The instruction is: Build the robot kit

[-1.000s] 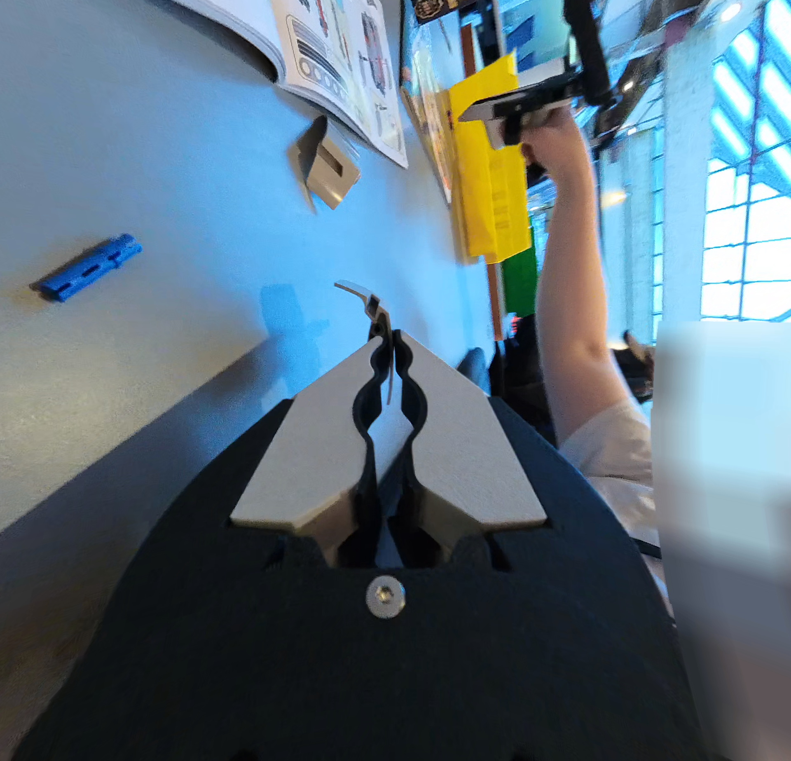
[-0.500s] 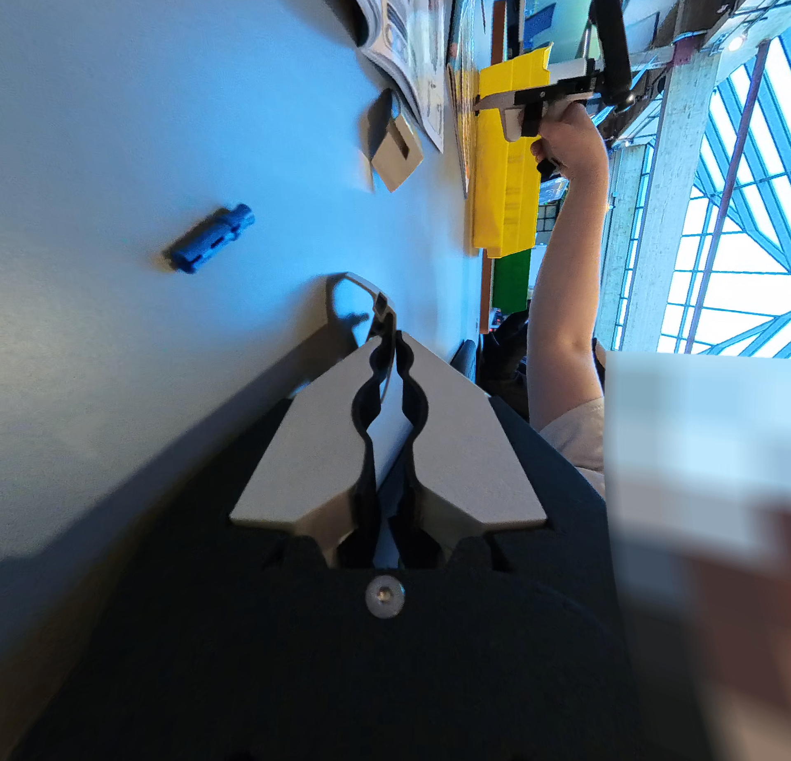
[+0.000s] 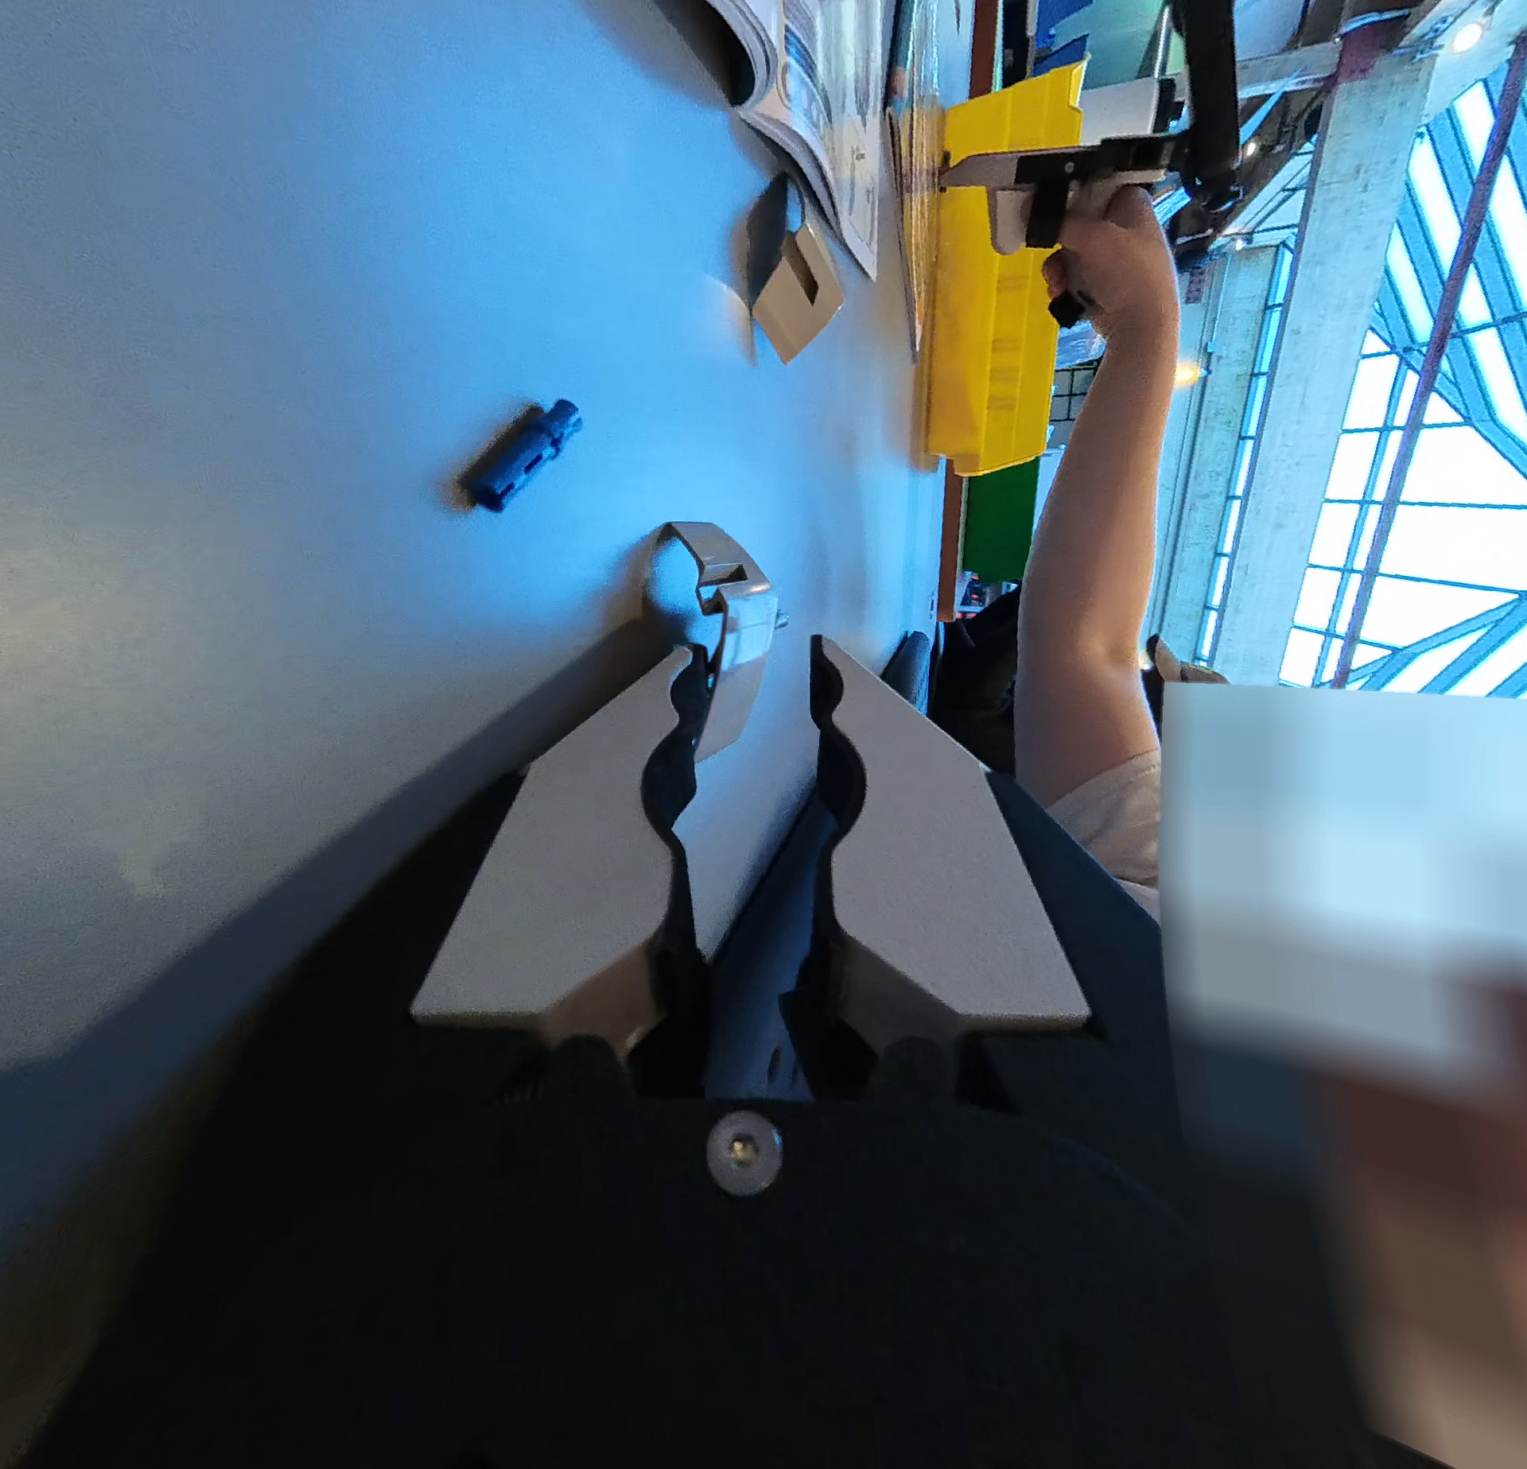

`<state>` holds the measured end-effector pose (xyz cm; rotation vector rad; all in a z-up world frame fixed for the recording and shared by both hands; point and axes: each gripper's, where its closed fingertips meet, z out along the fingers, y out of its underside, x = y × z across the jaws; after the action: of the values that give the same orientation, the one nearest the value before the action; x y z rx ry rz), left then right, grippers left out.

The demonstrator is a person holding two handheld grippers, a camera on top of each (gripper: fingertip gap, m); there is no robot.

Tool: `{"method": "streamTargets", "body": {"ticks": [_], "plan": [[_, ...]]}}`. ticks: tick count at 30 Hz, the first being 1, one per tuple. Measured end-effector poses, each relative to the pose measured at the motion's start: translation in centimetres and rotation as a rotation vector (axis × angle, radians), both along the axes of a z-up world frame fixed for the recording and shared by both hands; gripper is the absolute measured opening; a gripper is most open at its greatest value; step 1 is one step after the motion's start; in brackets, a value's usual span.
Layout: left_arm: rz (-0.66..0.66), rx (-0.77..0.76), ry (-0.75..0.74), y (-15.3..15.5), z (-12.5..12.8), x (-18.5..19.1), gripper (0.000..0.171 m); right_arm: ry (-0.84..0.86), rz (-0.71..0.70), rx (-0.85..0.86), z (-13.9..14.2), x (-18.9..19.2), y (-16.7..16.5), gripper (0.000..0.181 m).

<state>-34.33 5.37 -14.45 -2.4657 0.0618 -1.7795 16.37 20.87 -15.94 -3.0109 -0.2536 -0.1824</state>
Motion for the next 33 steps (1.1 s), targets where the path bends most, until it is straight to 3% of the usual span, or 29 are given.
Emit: {"method": "streamTargets", "body": {"ticks": [4, 7, 9, 11, 13, 15, 18, 26, 33], "plan": [[0.024, 0.031, 0.034, 0.1, 0.3, -1.2, 0.032, -0.091, 0.048, 0.097, 2.2, 0.0, 0.4, 0.022], [0.073, 0.084, 0.137, 0.2, 0.2, -3.1, 0.034, -0.235, 0.161, 0.299, 6.5, -1.8, 0.6, 0.022], [0.129, 0.182, 0.218, 0.2, 1.3, -4.4, 0.036, -0.269, 0.386, 0.528, 10.1, -7.4, -0.1, 0.022], [0.181, 0.359, 0.206, 0.2, 4.6, -4.2, 0.031, -0.254, 0.718, 0.780, 12.9, -16.4, -2.9, 0.022], [0.165, 0.521, 0.067, -0.9, 8.8, -1.4, 0.026, -0.286, 1.025, 1.020, 14.5, -25.1, -7.6, 0.022], [0.063, 0.573, -0.114, -3.1, 11.8, 2.7, 0.027, -0.288, 1.270, 1.119, 13.9, -32.1, -12.7, 0.022], [-0.054, 0.626, -0.242, -5.5, 13.9, 7.2, 0.028, -0.285, 1.392, 1.195, 13.6, -37.5, -16.9, 0.022], [-0.122, 0.738, -0.193, -6.8, 14.3, 10.1, 0.026, -0.313, 1.513, 1.206, 14.4, -40.2, -20.2, 0.022], [-0.131, 0.860, -0.009, -6.5, 12.0, 10.9, 0.013, -0.368, 1.576, 1.123, 13.1, -40.9, -21.1, 0.022]]}}
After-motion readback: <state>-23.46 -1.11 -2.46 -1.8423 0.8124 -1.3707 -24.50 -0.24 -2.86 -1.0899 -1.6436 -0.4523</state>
